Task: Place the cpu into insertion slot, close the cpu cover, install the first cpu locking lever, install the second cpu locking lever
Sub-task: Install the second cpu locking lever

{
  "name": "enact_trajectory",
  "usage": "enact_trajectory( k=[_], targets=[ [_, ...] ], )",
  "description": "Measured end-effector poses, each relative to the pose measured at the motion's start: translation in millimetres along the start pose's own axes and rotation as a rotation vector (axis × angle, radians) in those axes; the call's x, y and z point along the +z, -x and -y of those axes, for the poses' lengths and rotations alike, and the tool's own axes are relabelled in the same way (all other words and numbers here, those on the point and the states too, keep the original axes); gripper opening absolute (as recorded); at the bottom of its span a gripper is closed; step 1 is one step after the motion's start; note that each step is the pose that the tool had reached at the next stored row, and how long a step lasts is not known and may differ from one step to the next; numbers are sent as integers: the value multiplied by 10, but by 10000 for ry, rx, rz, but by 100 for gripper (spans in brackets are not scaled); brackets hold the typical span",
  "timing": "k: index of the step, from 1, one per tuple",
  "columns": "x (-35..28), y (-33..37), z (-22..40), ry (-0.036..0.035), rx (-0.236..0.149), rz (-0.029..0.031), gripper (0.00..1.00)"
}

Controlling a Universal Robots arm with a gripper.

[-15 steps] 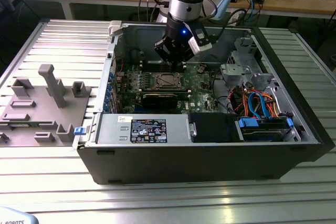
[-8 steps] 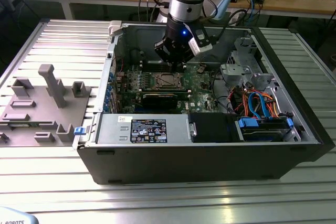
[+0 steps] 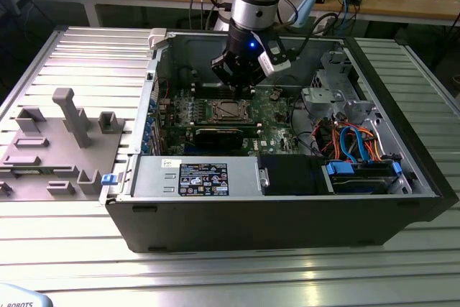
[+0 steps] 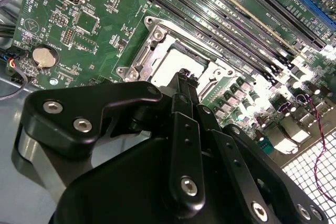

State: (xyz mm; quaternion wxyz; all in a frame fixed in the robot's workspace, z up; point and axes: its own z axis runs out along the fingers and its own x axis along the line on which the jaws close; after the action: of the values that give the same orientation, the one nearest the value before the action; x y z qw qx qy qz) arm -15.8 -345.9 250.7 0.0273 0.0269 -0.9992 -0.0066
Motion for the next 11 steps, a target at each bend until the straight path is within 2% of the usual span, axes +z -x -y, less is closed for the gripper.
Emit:
enact_trajectory(
  k=[4, 6, 11],
  targets=[
    [0, 0, 1, 0, 0, 0, 11],
    [0, -1, 25, 1, -2, 0, 11],
    [5, -12, 239, 82, -5, 5, 11]
  ],
)
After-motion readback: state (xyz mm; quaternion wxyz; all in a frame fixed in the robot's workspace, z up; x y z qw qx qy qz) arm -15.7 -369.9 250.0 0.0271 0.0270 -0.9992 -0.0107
